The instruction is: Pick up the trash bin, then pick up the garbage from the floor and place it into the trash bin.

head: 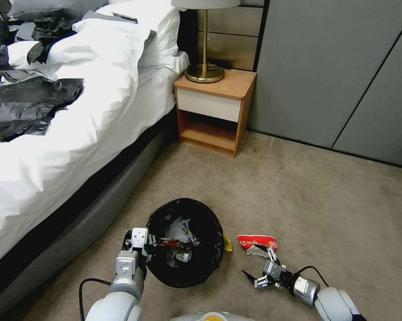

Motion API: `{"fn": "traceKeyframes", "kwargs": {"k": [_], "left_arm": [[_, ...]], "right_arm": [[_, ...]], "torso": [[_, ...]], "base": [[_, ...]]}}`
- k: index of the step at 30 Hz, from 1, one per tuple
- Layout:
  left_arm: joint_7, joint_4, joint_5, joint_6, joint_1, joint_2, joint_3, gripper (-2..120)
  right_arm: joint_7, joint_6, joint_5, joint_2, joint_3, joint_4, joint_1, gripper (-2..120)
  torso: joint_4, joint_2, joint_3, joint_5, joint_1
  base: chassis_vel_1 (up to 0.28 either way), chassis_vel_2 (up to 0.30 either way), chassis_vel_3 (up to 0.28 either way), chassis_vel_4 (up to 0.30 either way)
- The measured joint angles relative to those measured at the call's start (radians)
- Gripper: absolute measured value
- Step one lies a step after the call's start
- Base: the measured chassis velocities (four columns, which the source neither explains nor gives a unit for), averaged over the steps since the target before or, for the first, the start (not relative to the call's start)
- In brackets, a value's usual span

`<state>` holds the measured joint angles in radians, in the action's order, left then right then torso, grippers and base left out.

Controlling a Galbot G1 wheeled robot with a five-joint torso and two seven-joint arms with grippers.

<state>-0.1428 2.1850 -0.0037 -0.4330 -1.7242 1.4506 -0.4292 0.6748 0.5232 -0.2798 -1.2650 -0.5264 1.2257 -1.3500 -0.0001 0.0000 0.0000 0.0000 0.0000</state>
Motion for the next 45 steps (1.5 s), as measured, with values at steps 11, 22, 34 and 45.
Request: {"fn": "traceKeyframes", "kwargs": {"k": [11, 22, 34, 45], "left_arm": [[0.0, 0.0, 0.002, 0.003, -0.004, 0.002, 0.002, 0], [0.0, 0.001, 0.008, 0.005, -0.014, 0.002, 0.003, 0], [0.0, 0.005, 0.009, 0.004, -0.011, 0.002, 0.007, 0], [0.0, 0.001, 0.007, 0.002, -0.009, -0.002, 0.006, 0]], "right_arm": [[-0.053, -0.01, 0.001, -0.02, 0.014, -0.123, 0.047, 100], [-0.134, -0.015, -0.005, -0.026, 0.036, -0.181, 0.098, 100], [-0.115, -0.047, 0.016, -0.004, 0.038, -0.075, 0.065, 100], [-0.112, -0.053, 0.059, -0.005, 0.03, -0.047, 0.06, 100]], "torso": [[0.0002, 0.0, 0.0, 0.0001, 0.0], [0.0002, 0.0, 0.0, 0.0, 0.0], [0.0, 0.0, 0.0, 0.0, 0.0], [0.0001, 0.0, 0.0, 0.0, 0.0]], "base": [[0.0, 0.0, 0.0, 0.0], [0.0, 0.0, 0.0, 0.0], [0.0, 0.0, 0.0, 0.0], [0.0, 0.0, 0.0, 0.0]]}}
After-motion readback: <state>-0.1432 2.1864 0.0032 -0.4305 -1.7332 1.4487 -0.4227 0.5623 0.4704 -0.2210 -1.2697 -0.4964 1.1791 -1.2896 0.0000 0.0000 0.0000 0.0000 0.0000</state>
